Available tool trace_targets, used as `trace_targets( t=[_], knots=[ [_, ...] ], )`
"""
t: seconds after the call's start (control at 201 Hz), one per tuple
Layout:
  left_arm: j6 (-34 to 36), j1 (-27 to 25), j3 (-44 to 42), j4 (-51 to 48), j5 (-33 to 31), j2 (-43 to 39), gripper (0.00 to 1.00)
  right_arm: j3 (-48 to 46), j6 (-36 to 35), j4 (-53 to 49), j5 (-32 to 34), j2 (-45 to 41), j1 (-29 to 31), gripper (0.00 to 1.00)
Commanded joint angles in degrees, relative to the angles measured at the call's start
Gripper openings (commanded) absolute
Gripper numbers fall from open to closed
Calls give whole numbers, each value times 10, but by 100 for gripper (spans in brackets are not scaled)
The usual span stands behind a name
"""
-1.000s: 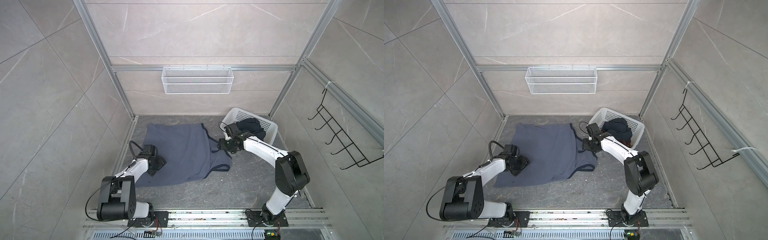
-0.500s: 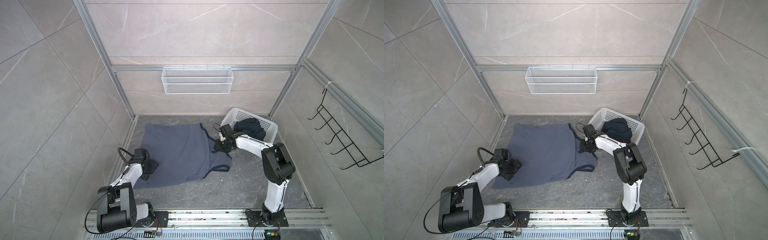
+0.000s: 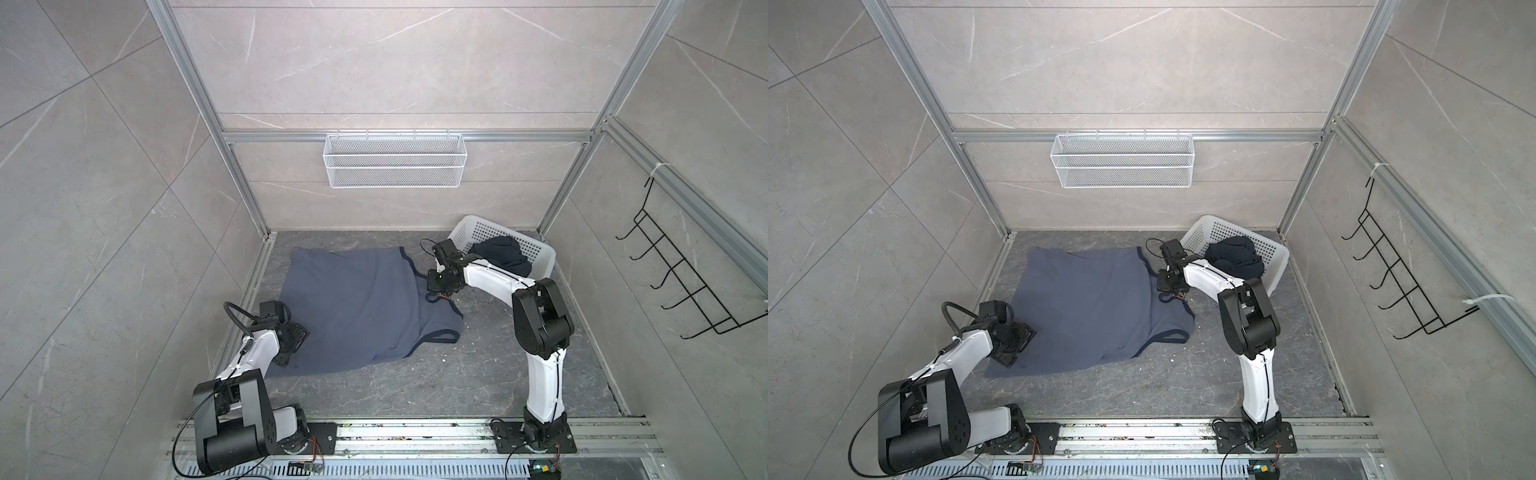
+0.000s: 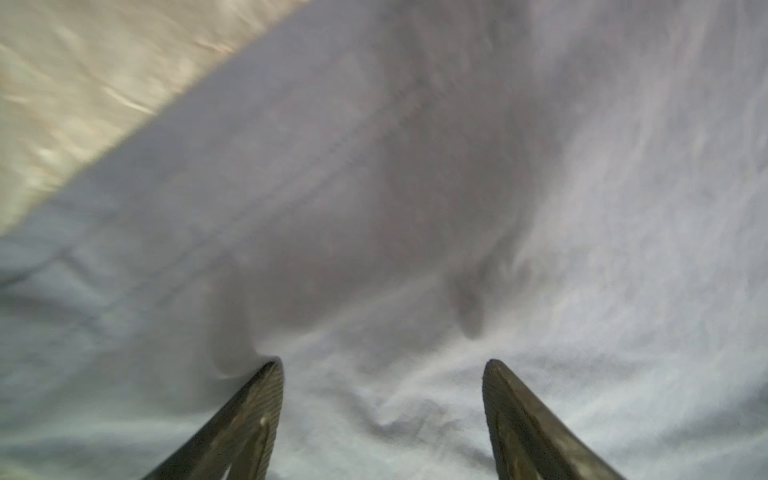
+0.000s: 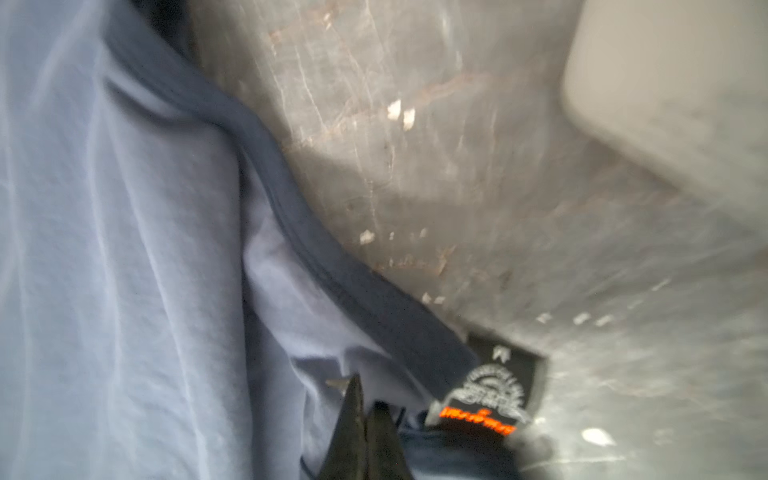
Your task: Fold and stack the tank tops
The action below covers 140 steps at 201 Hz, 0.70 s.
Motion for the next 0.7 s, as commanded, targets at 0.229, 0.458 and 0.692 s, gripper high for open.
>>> trace_targets(
  t=[0.229, 0.458, 0.692],
  knots=[
    [-5, 61, 8, -54, -51, -86, 78, 99, -95, -44, 112, -25, 2, 0],
    [18, -144, 138, -122, -72, -87, 79, 100, -107, -43, 142, -30, 1, 0],
    [-38, -343, 192, -67, 7, 22, 78, 85, -101, -36, 140, -39, 2, 0]
  ],
)
